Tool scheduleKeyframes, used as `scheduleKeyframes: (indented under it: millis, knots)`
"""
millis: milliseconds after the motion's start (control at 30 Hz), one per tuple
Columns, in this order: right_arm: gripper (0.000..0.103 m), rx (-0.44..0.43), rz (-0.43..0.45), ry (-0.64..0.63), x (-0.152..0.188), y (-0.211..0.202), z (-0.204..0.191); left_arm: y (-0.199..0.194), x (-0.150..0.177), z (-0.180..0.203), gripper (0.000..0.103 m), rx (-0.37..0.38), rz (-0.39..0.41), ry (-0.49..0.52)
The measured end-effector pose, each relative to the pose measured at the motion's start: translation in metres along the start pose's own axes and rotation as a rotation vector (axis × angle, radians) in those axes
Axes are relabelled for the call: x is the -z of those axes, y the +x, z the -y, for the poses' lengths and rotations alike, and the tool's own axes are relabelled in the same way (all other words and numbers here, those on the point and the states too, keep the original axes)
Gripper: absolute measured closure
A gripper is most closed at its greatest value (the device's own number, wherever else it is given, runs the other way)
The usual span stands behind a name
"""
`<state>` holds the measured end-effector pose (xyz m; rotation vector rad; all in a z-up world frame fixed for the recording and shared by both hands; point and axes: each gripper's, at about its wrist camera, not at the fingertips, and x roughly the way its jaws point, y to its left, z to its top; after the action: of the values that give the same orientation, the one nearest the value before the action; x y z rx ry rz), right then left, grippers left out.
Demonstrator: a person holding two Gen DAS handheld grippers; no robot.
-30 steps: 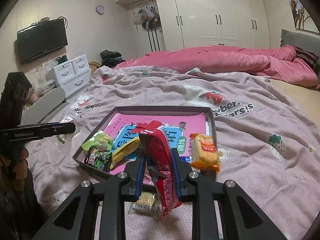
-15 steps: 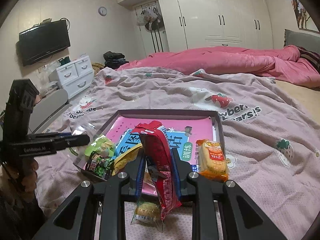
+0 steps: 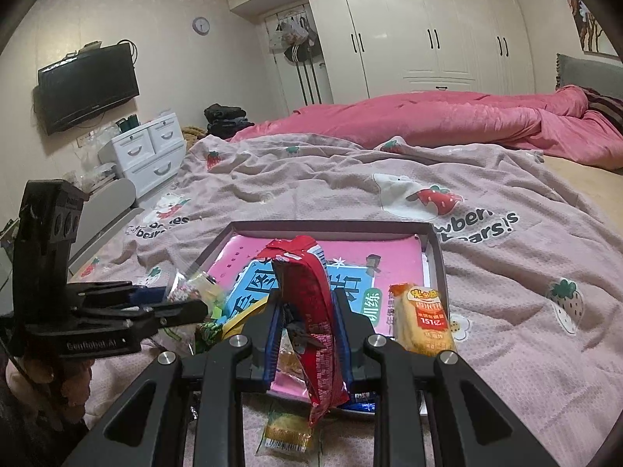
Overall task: Organize snacks
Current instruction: 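Carry the red candy over the tray with left tool while right carries red packet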
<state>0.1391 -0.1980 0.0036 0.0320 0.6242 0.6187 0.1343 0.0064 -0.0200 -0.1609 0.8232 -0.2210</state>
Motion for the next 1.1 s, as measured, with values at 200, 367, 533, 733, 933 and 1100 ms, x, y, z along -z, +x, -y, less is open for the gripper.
scheduleKeyframes:
  millis: [200,367,533,733,933,1100]
  knots:
    - [0.078,-0.007,0.004,0.014,-0.002,0.003,0.004,0.008,0.000,0.005,0.065,0.009,-0.012,0.010]
    - [0.078,-0.013,0.007,0.019,-0.004,0.006,0.005,0.015,0.000,0.008,0.065,0.015,-0.022,0.019]
    - [0.078,-0.022,0.005,0.037,-0.005,0.011,0.008,0.018,0.000,0.011,0.065,0.024,-0.023,0.027]
    - [0.078,-0.029,0.005,0.076,-0.005,0.015,0.015,0.024,-0.002,0.011,0.065,0.032,-0.027,0.028]
    - [0.078,-0.056,-0.008,0.122,-0.002,0.022,0.020,0.030,-0.001,0.016,0.065,0.039,-0.037,0.042]
    - [0.078,-0.055,-0.016,0.143,-0.001,0.028,0.023,0.035,0.000,0.018,0.065,0.037,-0.048,0.053]
